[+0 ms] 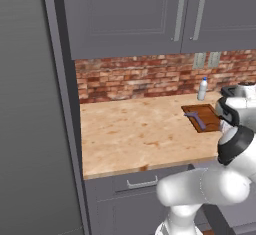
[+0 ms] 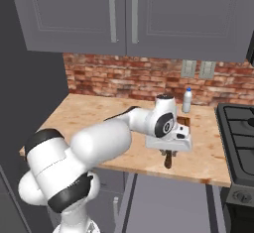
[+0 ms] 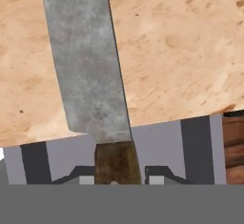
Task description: Open the drawer on the right and place the cutting tools on the cutting board.
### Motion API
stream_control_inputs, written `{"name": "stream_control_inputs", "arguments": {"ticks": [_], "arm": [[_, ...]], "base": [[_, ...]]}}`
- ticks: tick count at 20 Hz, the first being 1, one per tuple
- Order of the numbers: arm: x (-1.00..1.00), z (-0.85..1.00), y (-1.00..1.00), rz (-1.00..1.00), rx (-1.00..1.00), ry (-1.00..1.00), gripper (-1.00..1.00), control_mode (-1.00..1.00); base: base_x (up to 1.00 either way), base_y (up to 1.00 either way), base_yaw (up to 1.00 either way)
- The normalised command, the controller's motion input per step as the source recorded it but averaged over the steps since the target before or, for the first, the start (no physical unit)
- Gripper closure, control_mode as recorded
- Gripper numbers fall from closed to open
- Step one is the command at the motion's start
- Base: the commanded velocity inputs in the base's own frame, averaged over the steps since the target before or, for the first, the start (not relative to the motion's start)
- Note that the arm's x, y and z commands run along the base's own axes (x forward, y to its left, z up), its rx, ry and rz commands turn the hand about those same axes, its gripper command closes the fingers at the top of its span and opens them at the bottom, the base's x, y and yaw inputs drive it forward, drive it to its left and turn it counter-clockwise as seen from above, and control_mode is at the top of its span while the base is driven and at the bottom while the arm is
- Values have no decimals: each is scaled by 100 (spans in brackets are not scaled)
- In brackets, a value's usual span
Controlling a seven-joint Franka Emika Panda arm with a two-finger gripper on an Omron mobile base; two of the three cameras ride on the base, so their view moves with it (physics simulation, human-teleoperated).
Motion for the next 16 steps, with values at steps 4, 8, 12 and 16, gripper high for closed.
{"name": "stream_control_inputs", "arguments": {"ticks": [4,8,12,16], "arm": [[84,19,1,-2,0,16,100,-100],[34,1,0,0,1,8,100,-100],[10,0,-6,0,6,0,100,-100],[10,0,-34,0,20,0,100,-100]], "base": [[0,0,0],[0,0,0],[0,0,0],[0,0,0]]}}
